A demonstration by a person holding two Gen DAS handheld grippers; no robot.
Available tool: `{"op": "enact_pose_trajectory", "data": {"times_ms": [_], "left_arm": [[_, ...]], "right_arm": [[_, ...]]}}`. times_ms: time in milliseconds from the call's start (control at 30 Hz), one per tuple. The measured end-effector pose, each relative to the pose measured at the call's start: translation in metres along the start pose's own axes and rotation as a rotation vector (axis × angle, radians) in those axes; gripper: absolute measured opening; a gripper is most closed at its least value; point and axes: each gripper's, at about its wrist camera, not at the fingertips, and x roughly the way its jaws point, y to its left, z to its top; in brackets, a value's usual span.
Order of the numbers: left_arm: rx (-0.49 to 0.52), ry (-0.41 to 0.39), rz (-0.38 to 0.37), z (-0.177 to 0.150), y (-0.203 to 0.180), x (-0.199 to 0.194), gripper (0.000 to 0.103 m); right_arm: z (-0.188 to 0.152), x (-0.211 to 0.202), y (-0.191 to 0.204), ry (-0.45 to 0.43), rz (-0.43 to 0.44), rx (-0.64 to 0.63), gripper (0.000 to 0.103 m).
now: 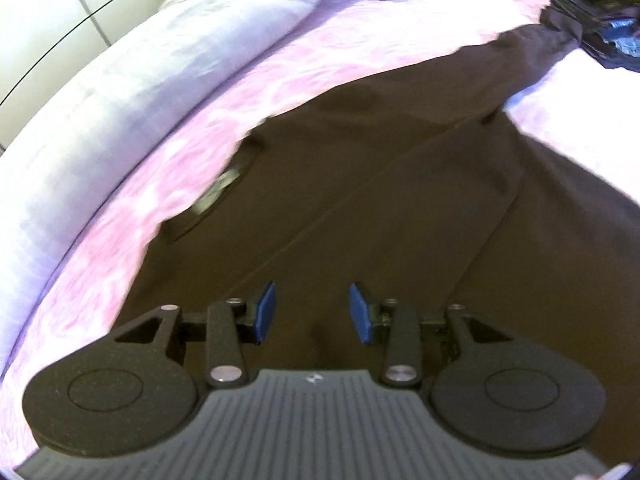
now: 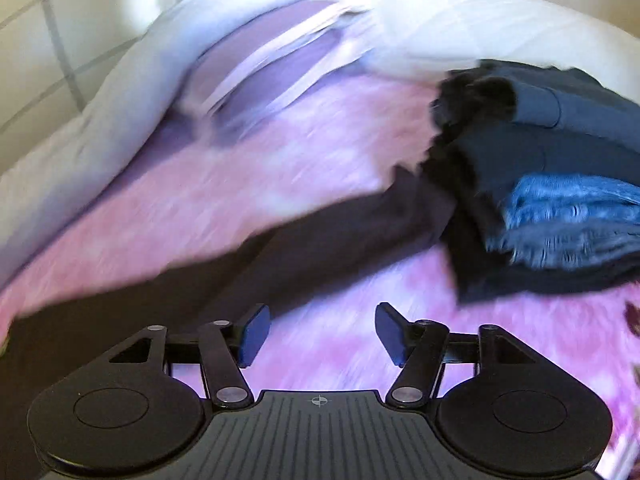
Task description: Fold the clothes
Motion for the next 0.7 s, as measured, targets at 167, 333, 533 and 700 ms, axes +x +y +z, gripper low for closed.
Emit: {"op": "enact_pose_trajectory", "data": {"times_ms": [167,333,533,700], "left_arm": [[0.041,0.055,-0.073,0.044,-0.080,0.024,0.038],[0.139,0.073,-0.131,0.065,-0.129,0.042,0.038],[0.134,0.087,-0.139,0.070,-0.125,0.041,0.039],[0.092,0.077,-0.110,0.061,-0.110,0.024,0.039]], "right_arm": [[0.006,0.071,-0.055,-0.027,-0.032,0.202,0.064],[0.001,0.104,-0.079,-0.110,-0.037,0.396,0.081],[0.007,0.112,-0.068,-0.139,-0.021,0.386,0.079],[0.012,0.103,-0.064,-0.087,0.019,0.364,0.012]]}}
